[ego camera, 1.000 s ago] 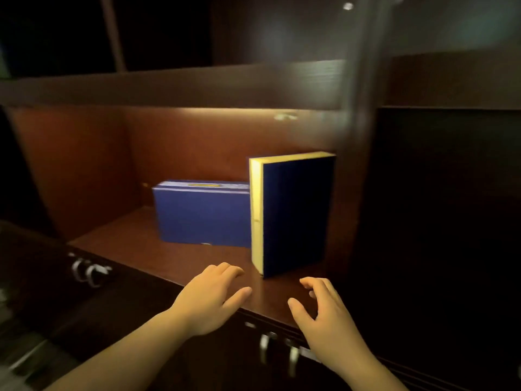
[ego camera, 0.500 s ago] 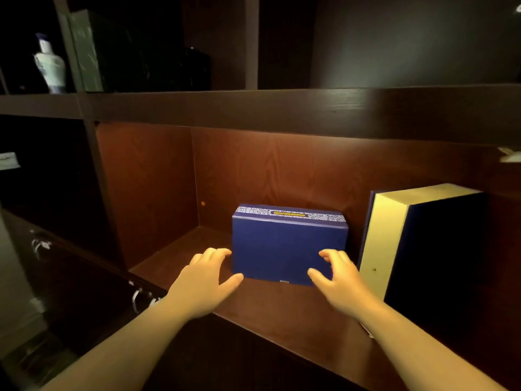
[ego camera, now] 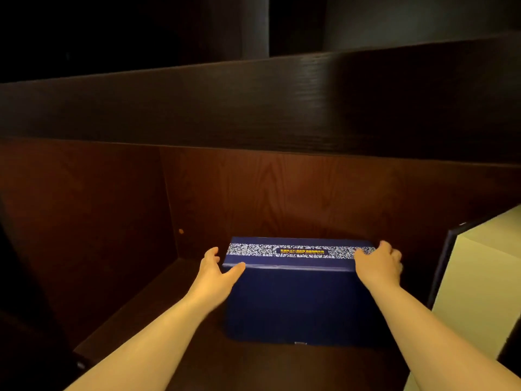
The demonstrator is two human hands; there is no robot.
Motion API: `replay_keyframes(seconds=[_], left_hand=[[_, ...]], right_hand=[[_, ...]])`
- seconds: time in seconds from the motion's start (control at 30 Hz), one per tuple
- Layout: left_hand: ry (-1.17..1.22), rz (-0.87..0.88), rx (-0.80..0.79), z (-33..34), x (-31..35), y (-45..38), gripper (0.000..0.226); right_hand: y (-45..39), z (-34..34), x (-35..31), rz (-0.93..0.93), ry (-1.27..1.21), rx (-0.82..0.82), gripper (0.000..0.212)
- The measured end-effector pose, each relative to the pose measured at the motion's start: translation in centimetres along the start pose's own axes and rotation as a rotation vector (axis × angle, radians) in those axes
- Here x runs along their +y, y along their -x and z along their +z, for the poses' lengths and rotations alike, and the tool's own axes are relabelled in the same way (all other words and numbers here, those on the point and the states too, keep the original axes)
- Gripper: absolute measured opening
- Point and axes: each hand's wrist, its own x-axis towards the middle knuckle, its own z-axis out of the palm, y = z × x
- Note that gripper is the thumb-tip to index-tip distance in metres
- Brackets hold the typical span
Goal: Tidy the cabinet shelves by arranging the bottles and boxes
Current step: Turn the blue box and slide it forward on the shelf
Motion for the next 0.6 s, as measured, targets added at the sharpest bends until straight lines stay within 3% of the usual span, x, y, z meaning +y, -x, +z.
replay_keyframes(seconds=[0.07,0.17,0.23,0.5,0.6], left_hand=[[0.043,-0.053,-0.029,0.6,-0.4,-1.8,0.076],[0.112,-0.061,-0.051,1.6,-0.8,-4.0,0.045],[0.169,-0.077,-0.06,1.9,-0.7,-4.8,0.038],[0.169,-0.037,-0.096,-0.9,-2.2,-8.9,0.04],[0.171,-0.028,-0.151,-1.7,-2.6,-9.4,0.044]], right_hand=[[-1.0,0.6,0.4,0.091,-0.04,-0.009,0.052],[-1.5,0.6,0.6,0.092,-0.015,-0.008,0.035],[-1.1,0.6,0.7,0.09,0.03,0.005,0.033],[2.8,1.1,0.6,0.082,0.094,0.109,0.028],[3.3,0.8,0.2,0.085,-0.002,-0.022,0.053]])
